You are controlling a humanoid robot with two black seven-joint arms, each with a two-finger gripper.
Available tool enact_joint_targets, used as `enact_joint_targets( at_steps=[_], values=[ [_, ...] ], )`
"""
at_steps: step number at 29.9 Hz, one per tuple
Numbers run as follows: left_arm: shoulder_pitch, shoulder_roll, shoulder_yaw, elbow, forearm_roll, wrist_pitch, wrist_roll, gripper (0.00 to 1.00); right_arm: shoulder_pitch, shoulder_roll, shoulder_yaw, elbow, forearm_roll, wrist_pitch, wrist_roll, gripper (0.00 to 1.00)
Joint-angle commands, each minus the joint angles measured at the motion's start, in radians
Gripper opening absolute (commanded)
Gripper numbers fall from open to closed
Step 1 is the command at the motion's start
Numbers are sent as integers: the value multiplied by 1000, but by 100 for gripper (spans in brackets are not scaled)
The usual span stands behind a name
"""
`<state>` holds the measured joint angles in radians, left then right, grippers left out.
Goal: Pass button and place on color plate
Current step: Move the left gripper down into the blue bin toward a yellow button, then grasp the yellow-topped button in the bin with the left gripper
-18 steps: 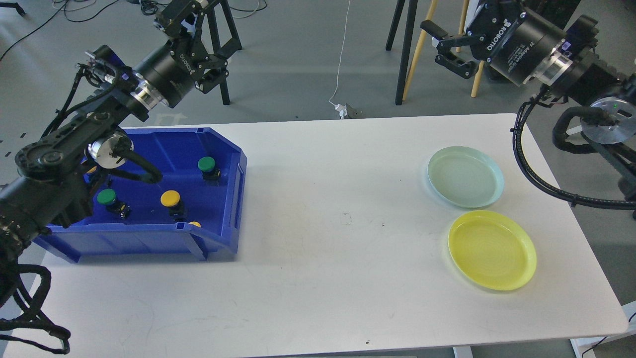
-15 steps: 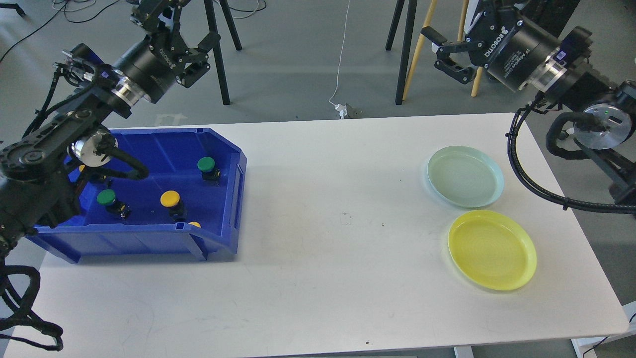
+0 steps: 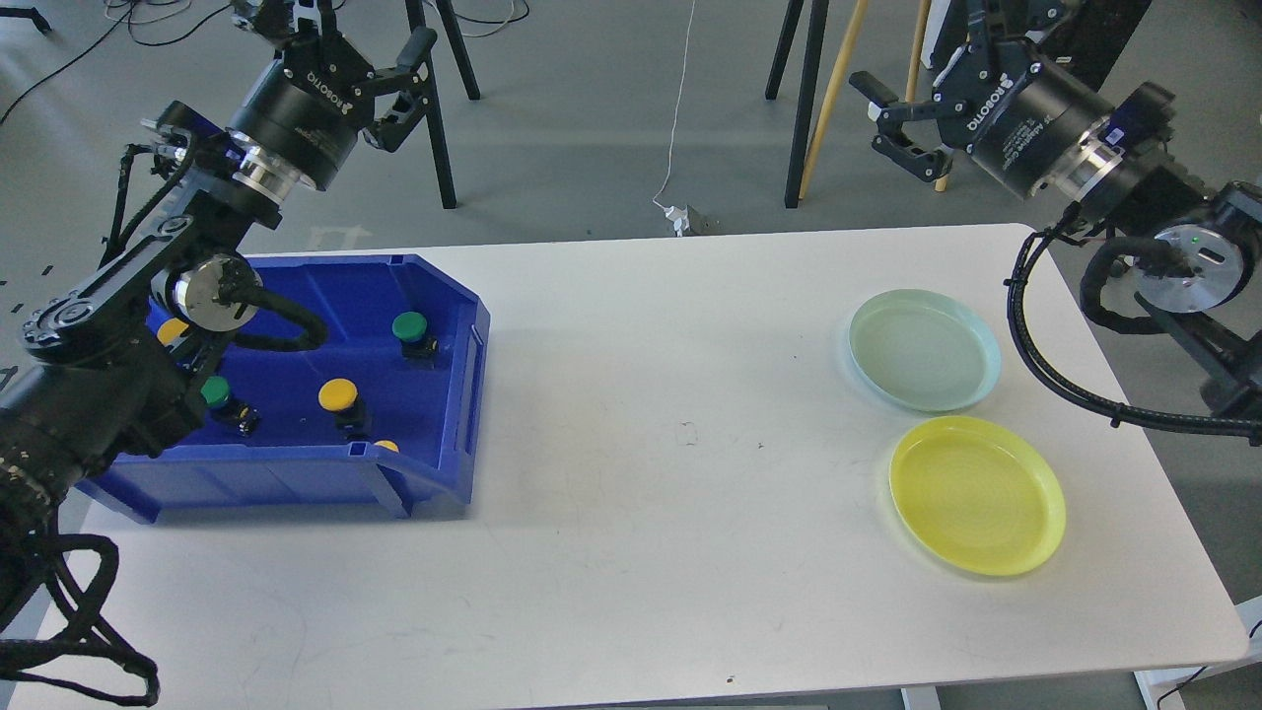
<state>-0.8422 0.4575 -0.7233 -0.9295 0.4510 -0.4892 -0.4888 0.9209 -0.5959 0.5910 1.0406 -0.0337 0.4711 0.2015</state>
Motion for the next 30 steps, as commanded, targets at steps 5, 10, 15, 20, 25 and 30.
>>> enact_joint_targets(
  at_steps=[5, 10, 15, 20, 25, 30],
  values=[
    [-121, 233, 475, -123, 334, 36, 0, 99, -40, -54, 16, 6, 1, 18, -1, 100],
    [-267, 331, 822, -103, 676, 191, 0, 99, -71, -67, 21, 4, 0, 18, -1, 100],
    [-340, 368, 941, -35, 882, 213, 0, 99, -96, -74, 21, -1, 0, 18, -1, 100],
    [-341, 362, 1076, -29, 980, 208, 0, 99, -100, -87, 20, -7, -2, 18, -2, 100],
    [-330, 290, 1130, 76, 979, 208, 0, 99, -99, -90, 20, -7, -2, 18, -2, 100],
    [-322, 244, 1133, 175, 979, 205, 0, 99, -102, -91, 20, -7, -2, 18, -2, 100]
  ],
)
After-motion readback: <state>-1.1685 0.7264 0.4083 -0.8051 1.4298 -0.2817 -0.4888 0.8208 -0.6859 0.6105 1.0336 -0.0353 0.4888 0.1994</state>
